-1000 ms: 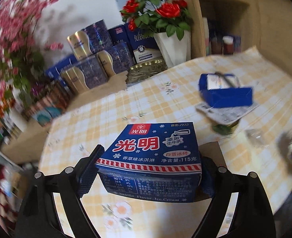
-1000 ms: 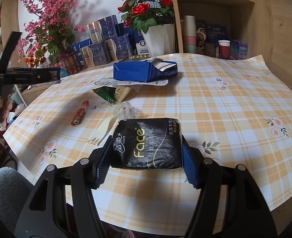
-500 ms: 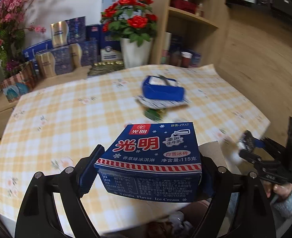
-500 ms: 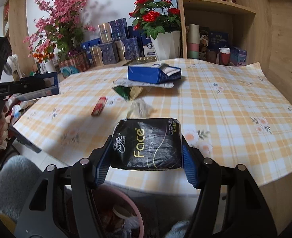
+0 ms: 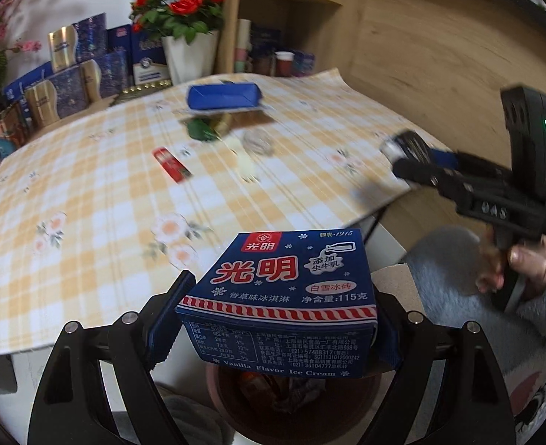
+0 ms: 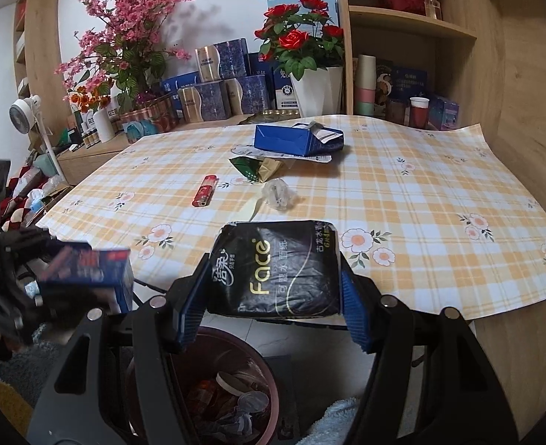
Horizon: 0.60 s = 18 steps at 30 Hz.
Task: Collect trash
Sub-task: 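Carry the ice cream box over the bin and open the left tool while the right tool holds the pack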
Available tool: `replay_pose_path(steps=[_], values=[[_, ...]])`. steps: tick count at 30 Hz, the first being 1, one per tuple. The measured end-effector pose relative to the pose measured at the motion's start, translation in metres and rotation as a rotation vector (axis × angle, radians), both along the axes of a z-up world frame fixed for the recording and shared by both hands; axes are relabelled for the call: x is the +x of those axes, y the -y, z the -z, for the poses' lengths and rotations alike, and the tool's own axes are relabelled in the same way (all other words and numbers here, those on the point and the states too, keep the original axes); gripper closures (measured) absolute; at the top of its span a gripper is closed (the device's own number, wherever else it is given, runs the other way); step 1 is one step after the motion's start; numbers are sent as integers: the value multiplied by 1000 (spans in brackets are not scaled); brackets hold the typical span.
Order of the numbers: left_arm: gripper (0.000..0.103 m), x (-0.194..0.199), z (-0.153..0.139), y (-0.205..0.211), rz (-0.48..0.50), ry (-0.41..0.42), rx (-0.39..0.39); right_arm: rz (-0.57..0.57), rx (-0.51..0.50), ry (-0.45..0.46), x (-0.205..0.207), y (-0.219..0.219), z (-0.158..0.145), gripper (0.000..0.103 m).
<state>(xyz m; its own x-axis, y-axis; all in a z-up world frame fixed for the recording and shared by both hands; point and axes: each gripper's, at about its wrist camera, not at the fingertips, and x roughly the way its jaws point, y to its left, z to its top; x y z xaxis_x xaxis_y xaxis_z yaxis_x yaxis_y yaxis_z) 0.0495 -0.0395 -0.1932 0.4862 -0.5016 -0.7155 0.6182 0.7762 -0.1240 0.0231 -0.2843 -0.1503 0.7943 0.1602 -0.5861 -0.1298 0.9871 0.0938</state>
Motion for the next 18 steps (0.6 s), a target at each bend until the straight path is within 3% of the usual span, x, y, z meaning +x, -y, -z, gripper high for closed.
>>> replay_pose_path(steps=[18], values=[[20, -26, 59, 24, 63, -61, 99, 51, 43, -38, -4, 9, 19, 39]])
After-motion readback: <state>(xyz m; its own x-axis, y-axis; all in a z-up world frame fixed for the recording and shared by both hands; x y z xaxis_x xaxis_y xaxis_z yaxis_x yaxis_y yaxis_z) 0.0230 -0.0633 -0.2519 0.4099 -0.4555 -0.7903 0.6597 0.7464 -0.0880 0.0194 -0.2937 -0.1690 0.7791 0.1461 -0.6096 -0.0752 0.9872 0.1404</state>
